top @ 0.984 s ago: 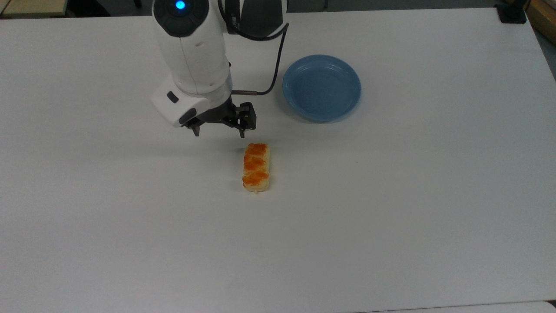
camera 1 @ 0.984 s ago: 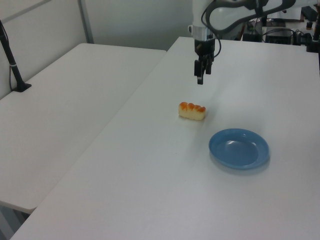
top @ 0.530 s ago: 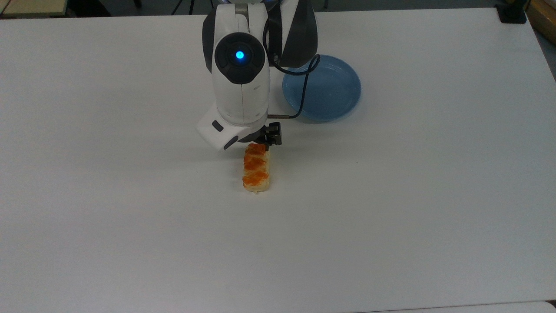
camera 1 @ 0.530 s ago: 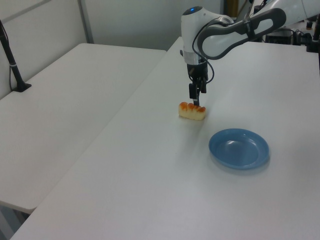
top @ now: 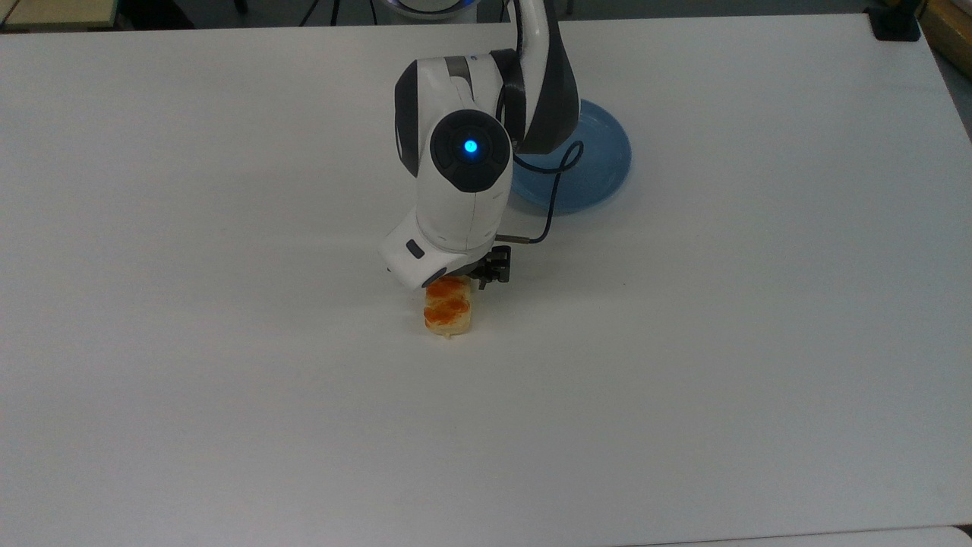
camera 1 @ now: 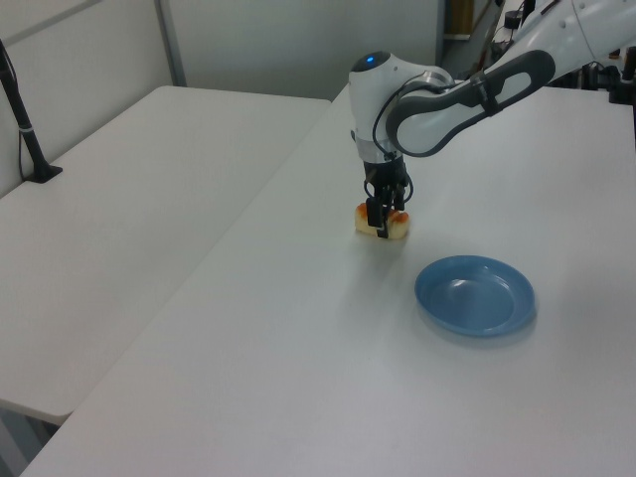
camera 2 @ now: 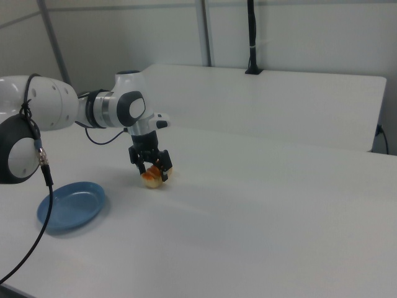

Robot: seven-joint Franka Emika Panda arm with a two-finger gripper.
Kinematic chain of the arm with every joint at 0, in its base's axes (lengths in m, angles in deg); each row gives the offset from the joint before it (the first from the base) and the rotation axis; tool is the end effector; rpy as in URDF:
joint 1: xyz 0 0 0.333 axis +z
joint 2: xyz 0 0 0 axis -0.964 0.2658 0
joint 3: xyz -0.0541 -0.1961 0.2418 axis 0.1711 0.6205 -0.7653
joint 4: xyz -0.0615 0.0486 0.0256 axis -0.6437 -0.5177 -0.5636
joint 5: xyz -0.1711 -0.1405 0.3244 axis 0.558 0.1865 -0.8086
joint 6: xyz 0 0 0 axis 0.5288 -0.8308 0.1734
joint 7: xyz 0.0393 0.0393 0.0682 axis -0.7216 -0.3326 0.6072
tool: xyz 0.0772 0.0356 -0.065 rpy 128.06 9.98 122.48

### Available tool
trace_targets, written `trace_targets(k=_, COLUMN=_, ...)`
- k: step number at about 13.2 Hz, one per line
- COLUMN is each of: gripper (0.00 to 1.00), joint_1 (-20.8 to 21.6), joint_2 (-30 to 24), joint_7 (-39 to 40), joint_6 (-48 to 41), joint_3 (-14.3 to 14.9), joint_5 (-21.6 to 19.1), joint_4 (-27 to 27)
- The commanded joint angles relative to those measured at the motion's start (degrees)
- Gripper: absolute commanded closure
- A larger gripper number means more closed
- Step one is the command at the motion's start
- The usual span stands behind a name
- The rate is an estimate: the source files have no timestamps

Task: Put the bread on a plate
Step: 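Close the gripper around the bread roll and lift it, then carry the held bread roll over the light blue plate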

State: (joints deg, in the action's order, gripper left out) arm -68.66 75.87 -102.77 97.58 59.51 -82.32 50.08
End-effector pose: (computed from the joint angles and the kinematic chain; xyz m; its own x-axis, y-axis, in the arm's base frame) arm 0.6996 0.0817 0.3079 0.9968 -0.0418 -0.0675 -0.0341 -0.9933 0.1104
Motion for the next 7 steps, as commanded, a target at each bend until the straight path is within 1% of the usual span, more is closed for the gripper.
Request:
trace_targets(k=1, gripper=0.16, joint_1=0.40, joint_2=0.23, joint_7=-2.60, joint_6=0.52, joint_3=0.21, joint_5=1.22, joint_4=-1.10)
trace_targets(k=4, gripper=0.42, joint_1=0.05, joint_2=-0.21, joint_7=-2.26, joint_6=0.52, joint_3=-0.05, joint_5=1.22, joint_4=-1.02)
trace_targets(k=5, gripper=0.48, joint_1=-0.21, joint_2=-0.30, joint_7=-2.17, joint_6=0.61, joint_3=-0.23, joint_5=1.22, joint_4=-1.02)
trace_targets(k=7, gripper=0.48, joint_1=-0.65, joint_2=-1.69, joint_7=-2.17, joint_6=0.52, joint_3=-0.41, joint_5=1.04, joint_4=-0.84)
